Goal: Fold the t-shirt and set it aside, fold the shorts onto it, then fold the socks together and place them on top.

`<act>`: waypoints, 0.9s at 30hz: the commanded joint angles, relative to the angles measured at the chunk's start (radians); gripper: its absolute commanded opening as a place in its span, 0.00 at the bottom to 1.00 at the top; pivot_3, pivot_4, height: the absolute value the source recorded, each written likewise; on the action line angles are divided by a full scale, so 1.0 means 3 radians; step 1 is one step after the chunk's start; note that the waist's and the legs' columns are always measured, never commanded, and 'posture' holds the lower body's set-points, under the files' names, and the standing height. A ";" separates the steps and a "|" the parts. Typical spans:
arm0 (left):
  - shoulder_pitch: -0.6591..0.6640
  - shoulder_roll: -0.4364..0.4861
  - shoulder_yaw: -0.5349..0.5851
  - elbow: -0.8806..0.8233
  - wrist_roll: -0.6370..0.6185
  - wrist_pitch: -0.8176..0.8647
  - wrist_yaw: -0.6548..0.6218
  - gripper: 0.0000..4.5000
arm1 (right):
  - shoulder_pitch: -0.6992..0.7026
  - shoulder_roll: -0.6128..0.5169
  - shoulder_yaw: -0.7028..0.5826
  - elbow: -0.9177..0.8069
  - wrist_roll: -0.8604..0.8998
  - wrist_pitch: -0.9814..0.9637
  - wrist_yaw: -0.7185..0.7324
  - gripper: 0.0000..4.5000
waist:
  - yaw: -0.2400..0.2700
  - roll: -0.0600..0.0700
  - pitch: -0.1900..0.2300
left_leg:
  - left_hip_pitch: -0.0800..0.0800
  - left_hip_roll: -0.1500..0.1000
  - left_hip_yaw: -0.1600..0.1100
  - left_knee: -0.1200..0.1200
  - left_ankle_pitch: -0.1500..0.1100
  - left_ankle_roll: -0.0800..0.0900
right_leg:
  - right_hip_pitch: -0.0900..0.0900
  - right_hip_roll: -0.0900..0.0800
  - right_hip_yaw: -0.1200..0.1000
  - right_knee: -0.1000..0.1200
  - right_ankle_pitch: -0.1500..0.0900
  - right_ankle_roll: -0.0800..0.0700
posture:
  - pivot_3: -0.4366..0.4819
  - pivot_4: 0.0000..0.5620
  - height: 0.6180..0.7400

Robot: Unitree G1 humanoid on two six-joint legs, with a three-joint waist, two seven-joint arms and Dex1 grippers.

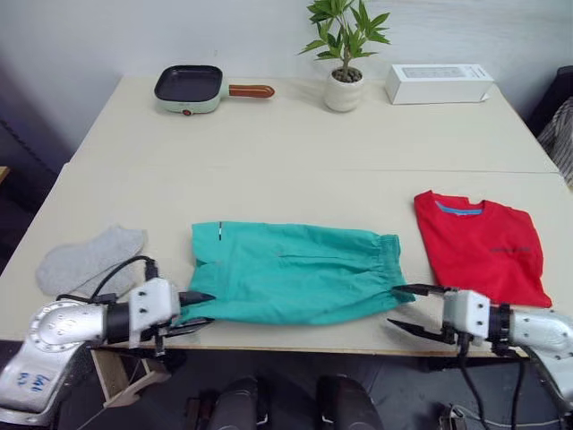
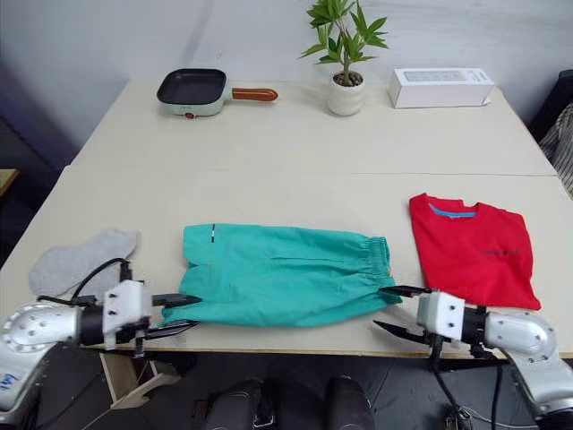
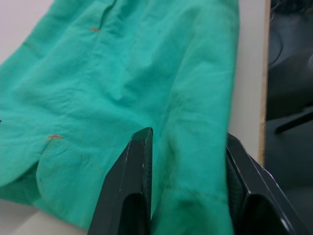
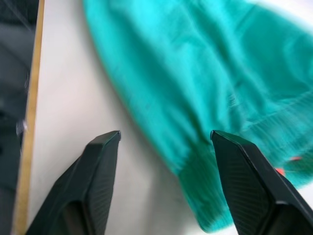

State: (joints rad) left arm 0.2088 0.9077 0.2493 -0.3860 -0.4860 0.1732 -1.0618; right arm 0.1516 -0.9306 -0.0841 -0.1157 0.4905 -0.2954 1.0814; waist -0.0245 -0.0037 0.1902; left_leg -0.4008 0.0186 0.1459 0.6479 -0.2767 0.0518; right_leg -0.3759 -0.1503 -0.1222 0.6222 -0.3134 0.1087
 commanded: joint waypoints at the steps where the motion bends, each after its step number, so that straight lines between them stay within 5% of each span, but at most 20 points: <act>1: 0.0063 0.0040 0.0301 -0.0166 -0.0470 0.0251 -0.0184 0.37 | 0.0233 -0.0127 -0.0287 -0.0707 0.0685 0.0673 0.0012 0.63 | 0.0004 0.0001 0.0001 | 0.0000 0.0000 0.0000 -0.0001 0.0000 0.0000 | 0.0000 0.0000 0.0000 0.0000 -0.0001 -0.0001 | 0.48 0.27 1.00; 6: -0.0162 -0.0045 0.0241 -0.0317 -0.0804 0.0651 -0.0031 0.12 | 0.0095 0.0040 -0.0195 -0.1271 0.0953 0.1287 -0.0349 0.35 | 0.0010 -0.0001 0.0001 | -0.0002 0.0002 -0.0001 0.0001 -0.0003 0.0000 | -0.0001 0.0001 0.0000 -0.0004 -0.0002 -0.0004 | 0.48 0.27 1.00; 8: -0.0520 -0.0311 0.0043 -0.0242 -0.0732 0.0665 0.0276 0.00 | -0.0221 0.0331 0.0161 -0.1288 0.0636 0.1369 -0.0578 0.19 | 0.0017 -0.0001 0.0000 | -0.0002 0.0002 -0.0001 0.0000 -0.0003 -0.0001 | 0.0000 0.0002 0.0001 -0.0007 -0.0002 -0.0004 | 0.48 0.27 1.00; 11: -0.0876 -0.0887 -0.0239 -0.0097 -0.0543 0.0507 0.0668 0.00 | -0.0643 0.0812 0.0703 -0.1132 -0.0019 0.1423 -0.0944 0.01 | 0.0060 -0.0004 -0.0004 | -0.0007 0.0000 -0.0001 0.0006 0.0001 -0.0007 | -0.0006 0.0003 0.0001 -0.0001 0.0002 -0.0004 | 0.48 0.27 1.00; 14: -0.0938 -0.1318 -0.0477 0.0082 -0.0272 0.0342 0.0887 0.00 | -0.0869 0.1251 0.0987 -0.0904 -0.0481 0.1428 -0.1284 0.01 | 0.0075 -0.0007 -0.0006 | -0.0012 -0.0005 0.0004 0.0006 0.0002 -0.0007 | -0.0013 0.0005 0.0000 0.0007 0.0003 -0.0003 | 0.48 0.27 1.00; 20: -0.1261 -0.1688 -0.1151 0.0931 0.1039 -0.0354 0.1470 0.00 | -0.0999 0.1891 0.1157 -0.0465 -0.1226 0.1344 -0.2030 0.01 | 0.0085 -0.0009 -0.0006 | -0.0017 -0.0010 0.0008 0.0004 0.0007 0.0003 | -0.0018 0.0007 -0.0005 0.0004 0.0003 -0.0002 | 0.48 0.27 1.00; 27: -0.1269 -0.1903 -0.1220 0.1108 0.1564 0.0175 0.2178 0.00 | -0.0876 0.2175 0.0609 0.0035 -0.1186 0.1149 -0.2415 0.01 | 0.0076 -0.0012 -0.0010 | -0.0016 -0.0008 0.0007 0.0001 0.0003 -0.0001 | -0.0021 0.0004 0.0000 0.0010 0.0005 0.0002 | 0.48 0.27 1.00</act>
State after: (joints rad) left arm -0.1968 0.3329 -0.1177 -0.0683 -0.0578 0.1708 -0.4509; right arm -0.1152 -0.2752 0.1656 -0.1306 0.1179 0.0904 0.3785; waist -0.0016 -0.0074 0.1872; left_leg -0.4052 0.0160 0.1480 0.6482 -0.2756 0.0518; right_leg -0.3818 -0.1489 -0.1220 0.6254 -0.3119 0.1092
